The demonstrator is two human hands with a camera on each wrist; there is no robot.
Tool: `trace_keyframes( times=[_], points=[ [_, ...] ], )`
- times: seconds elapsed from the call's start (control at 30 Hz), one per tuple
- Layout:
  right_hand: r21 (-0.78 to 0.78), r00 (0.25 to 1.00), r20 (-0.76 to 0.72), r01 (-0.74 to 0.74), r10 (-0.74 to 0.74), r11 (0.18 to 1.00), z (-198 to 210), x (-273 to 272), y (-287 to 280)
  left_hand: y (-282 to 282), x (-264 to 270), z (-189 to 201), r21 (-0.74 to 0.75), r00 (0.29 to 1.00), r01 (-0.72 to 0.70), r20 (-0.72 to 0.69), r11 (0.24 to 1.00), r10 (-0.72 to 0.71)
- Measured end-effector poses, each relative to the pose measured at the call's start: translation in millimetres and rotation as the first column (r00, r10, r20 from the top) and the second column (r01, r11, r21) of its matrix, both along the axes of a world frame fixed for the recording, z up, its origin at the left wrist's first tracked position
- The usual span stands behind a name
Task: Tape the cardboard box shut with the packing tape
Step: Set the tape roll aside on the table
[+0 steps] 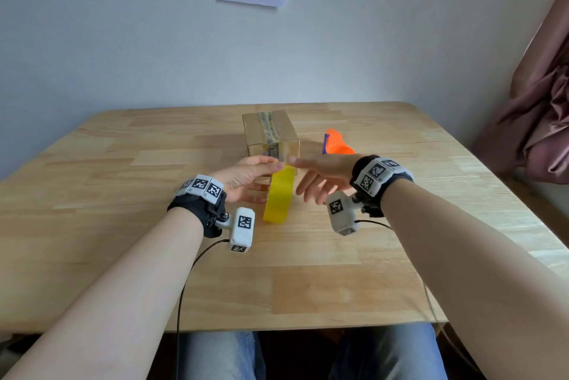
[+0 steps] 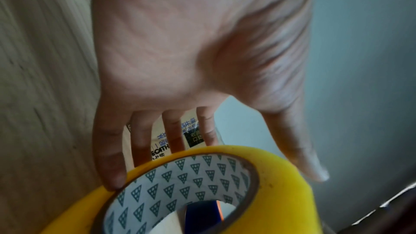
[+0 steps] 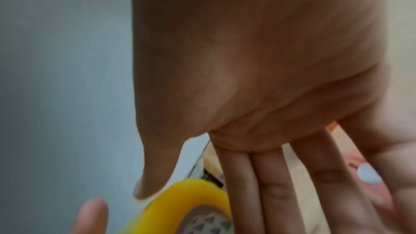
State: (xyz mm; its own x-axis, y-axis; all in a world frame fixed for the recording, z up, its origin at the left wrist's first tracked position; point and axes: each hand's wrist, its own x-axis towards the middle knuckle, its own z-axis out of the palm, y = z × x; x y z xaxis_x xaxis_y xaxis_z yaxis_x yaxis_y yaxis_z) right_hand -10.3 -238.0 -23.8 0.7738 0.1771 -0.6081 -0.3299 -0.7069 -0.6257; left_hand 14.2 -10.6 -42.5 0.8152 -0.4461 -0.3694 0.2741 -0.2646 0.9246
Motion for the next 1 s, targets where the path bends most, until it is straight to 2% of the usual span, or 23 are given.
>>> trace_keyframes(
  times=[0.07,0.17,0.33,0.43,0.5,0.57,0.6,0.67,0.73,0.8,0.9,1.0],
  points=[
    [0.118,1.000,-0.019,0.013,-0.011,0.993,-2,-4,9,0,-1,1,-0.026,1.000,0.004,-0.006,1.000,-0.004],
    [0.270,0.991,0.067,0.091,-0.113,0.959,4,-13,13,-3,-4,5,-0.023,0.999,-0.030,-0.021,0.999,0.029],
    [0.406,0.974,0.071,0.169,-0.215,0.898,8,-22,3,-9,5,3,-0.042,0.985,-0.159,-0.073,0.986,0.156],
    [0.549,0.894,0.131,0.295,-0.429,0.782,14,-23,-12,-15,7,2,0.009,0.967,-0.250,-0.041,0.968,0.250],
    [0.605,0.779,0.211,0.370,-0.591,0.705,22,-23,-25,-21,7,0,0.029,0.950,-0.311,-0.015,0.950,0.311],
    [0.539,0.617,0.384,0.454,-0.687,0.709,27,-20,-41,-27,8,-3,0.035,0.933,-0.360,-0.001,0.932,0.360],
    [0.475,0.556,0.482,0.483,-0.677,0.735,29,-20,-47,-30,9,-4,0.037,0.926,-0.377,-0.002,0.925,0.378],
    [0.348,0.515,0.604,0.517,-0.609,0.782,29,-18,-59,-36,9,-7,0.050,0.918,-0.395,-0.007,0.917,0.396],
    [0.177,0.512,0.675,0.587,-0.532,0.790,25,-17,-69,-40,8,-8,0.066,0.914,-0.403,-0.028,0.913,0.405],
    [-0.014,0.536,0.716,0.652,-0.448,0.758,16,-16,-78,-42,7,-11,0.076,0.909,-0.407,-0.058,0.910,0.412],
    [-0.320,0.650,0.695,0.663,-0.307,0.677,-2,-17,-87,-42,7,-13,0.077,0.905,-0.408,-0.098,0.910,0.414],
    [-0.418,0.714,0.640,0.635,-0.285,0.650,-15,-20,-92,-41,8,-17,0.071,0.905,-0.401,-0.123,0.913,0.407]
  ],
)
